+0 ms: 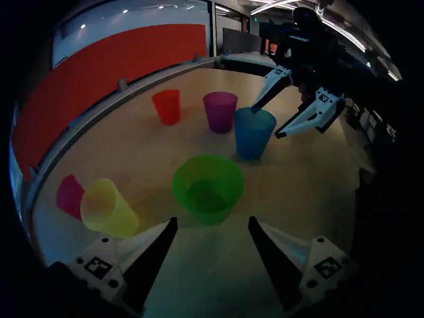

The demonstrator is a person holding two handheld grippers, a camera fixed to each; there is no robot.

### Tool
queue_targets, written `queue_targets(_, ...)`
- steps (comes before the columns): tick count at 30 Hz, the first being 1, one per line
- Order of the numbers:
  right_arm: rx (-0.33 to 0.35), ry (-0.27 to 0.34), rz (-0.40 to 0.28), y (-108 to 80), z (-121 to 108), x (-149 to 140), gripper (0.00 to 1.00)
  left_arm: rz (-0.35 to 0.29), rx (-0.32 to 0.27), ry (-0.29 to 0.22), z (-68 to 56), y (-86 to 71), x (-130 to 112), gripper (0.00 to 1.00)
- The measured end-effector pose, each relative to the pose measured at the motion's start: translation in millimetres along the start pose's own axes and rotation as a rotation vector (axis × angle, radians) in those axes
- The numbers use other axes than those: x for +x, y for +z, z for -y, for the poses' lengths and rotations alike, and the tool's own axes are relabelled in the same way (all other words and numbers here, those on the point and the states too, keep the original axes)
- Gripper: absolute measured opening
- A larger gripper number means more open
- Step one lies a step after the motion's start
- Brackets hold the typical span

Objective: Pour water

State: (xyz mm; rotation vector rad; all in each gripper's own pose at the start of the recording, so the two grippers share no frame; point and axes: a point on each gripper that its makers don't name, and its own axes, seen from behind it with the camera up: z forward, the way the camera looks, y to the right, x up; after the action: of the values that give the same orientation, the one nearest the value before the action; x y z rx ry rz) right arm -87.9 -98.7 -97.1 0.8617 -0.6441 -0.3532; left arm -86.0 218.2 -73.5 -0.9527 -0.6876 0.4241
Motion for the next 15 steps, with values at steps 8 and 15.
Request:
queue_targets(8,-0.032,0.019,-0.005,-19.4,-4,-7,1.00,-0.007,0.035,-0.019,5.1,-17.6,-6,1.00)
queue_targets(15,-0.058,0.035,-0.015,-31.9,-5,-12,1.00,-0.021,0.066,-0.051,10.6,-31.7,-10,1.00)
